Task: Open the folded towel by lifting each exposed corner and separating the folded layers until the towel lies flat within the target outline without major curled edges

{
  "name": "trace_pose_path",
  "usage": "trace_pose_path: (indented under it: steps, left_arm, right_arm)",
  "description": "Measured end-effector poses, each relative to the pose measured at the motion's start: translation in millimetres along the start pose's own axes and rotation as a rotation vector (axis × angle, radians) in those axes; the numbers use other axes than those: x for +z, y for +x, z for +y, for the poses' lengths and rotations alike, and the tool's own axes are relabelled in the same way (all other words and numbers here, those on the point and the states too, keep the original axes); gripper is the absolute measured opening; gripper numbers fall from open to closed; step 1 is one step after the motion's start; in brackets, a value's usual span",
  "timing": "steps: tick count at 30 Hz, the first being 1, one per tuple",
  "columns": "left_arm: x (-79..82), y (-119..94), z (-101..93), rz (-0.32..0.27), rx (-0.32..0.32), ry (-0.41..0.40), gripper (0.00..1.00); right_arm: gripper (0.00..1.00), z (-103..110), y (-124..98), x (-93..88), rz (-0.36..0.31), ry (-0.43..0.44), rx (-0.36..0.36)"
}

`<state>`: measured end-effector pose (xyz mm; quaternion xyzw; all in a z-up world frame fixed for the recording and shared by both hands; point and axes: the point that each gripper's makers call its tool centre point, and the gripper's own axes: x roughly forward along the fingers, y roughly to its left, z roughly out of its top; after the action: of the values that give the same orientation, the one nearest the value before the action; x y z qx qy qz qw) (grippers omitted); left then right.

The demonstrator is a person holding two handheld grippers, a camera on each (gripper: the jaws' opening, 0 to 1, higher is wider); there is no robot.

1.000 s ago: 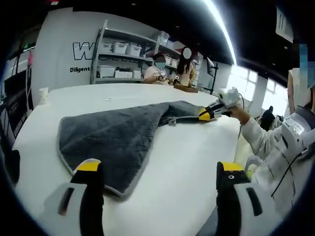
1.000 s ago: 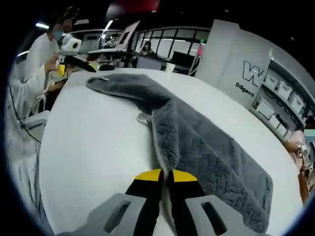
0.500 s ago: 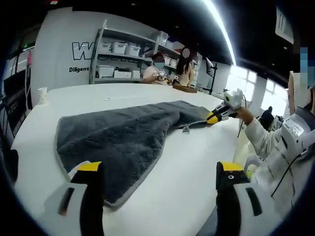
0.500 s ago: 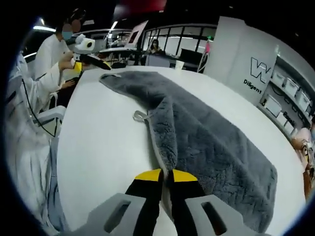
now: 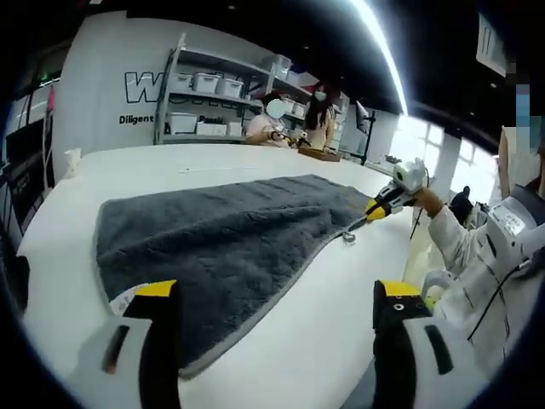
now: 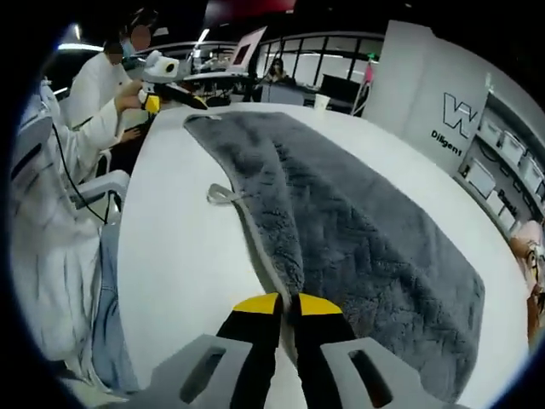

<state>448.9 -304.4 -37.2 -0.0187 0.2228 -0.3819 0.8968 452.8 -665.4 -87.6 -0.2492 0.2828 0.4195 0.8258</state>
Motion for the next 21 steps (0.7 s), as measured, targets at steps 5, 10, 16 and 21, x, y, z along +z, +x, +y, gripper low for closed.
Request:
trace_pose_path:
  steps: [5, 10, 16, 21]
  left_arm:
    - [-0.4, -2.3, 2.9, -0.006, 0.003, -0.007, 0.91]
    - [-5.8, 2.3, 2.8, -0.008, -0.007, -0.017, 0.91]
    - [-3.1, 3.0, 0.9, -0.002, -0.009, -0.011, 0.9]
    - [3.7, -1.3, 3.0, 0.001, 0.015, 0.013, 0.91]
  right_arm:
    - [0.0, 3.3, -1.1, -2.1, 0.011, -0.004, 0.014]
    - [0.0, 4.7, -2.4, -2.7, 0.022, -0.009, 0.025]
    - [0.0, 7.6, -3.8, -4.9, 0.027, -0.009, 0.04]
    - [0.0, 9.4, -4.9, -6.0, 0.023, -0.001, 0.057]
